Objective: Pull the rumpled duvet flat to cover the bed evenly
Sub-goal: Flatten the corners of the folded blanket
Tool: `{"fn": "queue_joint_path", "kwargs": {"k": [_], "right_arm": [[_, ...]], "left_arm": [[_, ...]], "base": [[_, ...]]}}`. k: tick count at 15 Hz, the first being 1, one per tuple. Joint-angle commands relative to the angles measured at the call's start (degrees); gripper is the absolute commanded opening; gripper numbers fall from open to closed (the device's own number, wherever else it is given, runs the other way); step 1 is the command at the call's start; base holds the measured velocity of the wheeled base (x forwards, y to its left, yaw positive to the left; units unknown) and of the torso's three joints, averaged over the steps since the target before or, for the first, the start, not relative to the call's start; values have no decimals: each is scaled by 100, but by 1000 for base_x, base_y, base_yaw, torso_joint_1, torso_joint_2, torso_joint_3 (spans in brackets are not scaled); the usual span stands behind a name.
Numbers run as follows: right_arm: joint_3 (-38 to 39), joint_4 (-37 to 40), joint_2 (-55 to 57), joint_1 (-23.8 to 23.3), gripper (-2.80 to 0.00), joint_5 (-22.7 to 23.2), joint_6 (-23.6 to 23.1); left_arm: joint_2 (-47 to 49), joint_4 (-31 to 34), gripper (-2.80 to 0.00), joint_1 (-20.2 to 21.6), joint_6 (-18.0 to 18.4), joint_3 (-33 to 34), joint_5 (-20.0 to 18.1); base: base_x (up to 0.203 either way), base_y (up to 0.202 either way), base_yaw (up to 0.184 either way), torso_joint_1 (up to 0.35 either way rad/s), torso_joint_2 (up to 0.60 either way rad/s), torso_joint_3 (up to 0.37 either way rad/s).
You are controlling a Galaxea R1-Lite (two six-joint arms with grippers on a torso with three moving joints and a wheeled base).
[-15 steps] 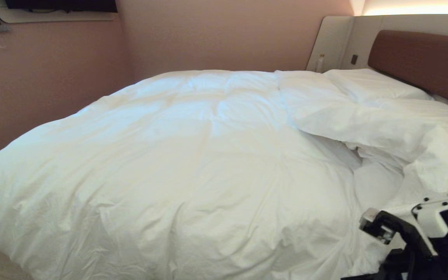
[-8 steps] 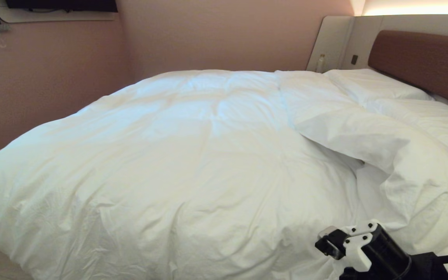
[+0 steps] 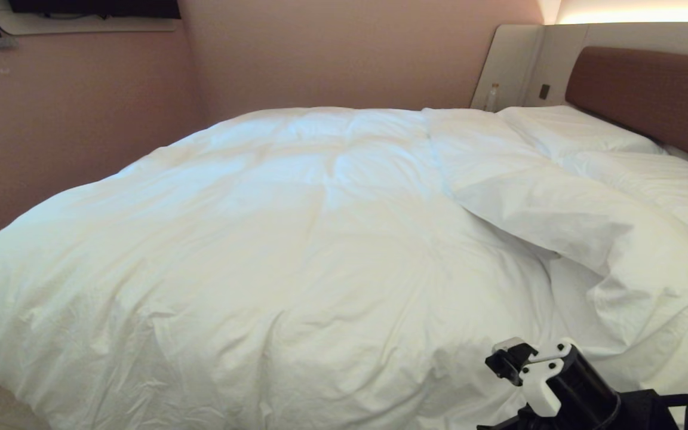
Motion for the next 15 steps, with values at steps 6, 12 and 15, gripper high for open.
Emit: {"fn": "queue_joint_path", "kwargs": {"k": [6,12,15], "right_arm": [[230,1196,-1153,7,0,-398,9],[-487,4110,-3307,-2,0,-516,3],[-657,5006,-3225,0,0,-492,-10]], "left_arm": [[0,5,-280,3,-2,-2,0],[0,1,-280,-2,-2,-2,0],[0,5,-280,5,-2,-2,0]], "base": [[0,0,0,0,0,0],[0,0,0,0,0,0],[0,0,0,0,0,0]]}}
